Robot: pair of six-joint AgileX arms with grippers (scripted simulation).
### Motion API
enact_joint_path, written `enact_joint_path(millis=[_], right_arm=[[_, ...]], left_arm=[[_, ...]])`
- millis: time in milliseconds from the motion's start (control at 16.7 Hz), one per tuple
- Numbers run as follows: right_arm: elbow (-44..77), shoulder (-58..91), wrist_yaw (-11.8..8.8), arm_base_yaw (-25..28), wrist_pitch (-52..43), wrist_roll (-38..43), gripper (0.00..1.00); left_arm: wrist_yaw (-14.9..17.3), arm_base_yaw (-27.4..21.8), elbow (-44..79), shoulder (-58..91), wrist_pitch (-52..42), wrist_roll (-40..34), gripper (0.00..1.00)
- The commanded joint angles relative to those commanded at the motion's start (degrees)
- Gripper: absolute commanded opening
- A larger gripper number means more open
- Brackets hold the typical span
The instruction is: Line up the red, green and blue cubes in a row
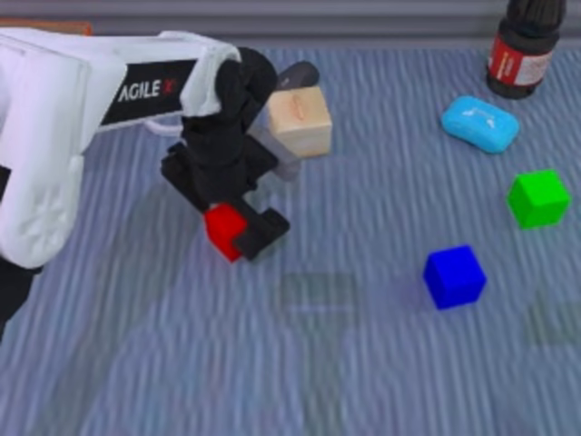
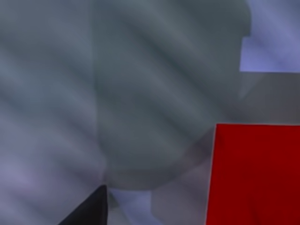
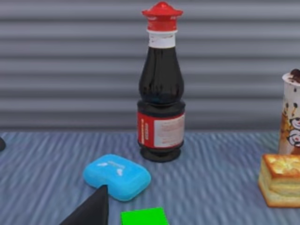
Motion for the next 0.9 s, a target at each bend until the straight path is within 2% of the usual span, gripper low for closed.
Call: enact_joint_path(millis=[660, 900], right_arm=[[0.0, 0.0, 0.0, 0.0, 0.0, 0.0, 1.00], [0.0, 0.0, 0.0, 0.0, 0.0, 0.0, 1.00]], left_arm=[[0.0, 0.0, 0.0, 0.0, 0.0, 0.0, 0.02], [0.0, 0.0, 0.0, 0.0, 0.0, 0.0, 0.00]])
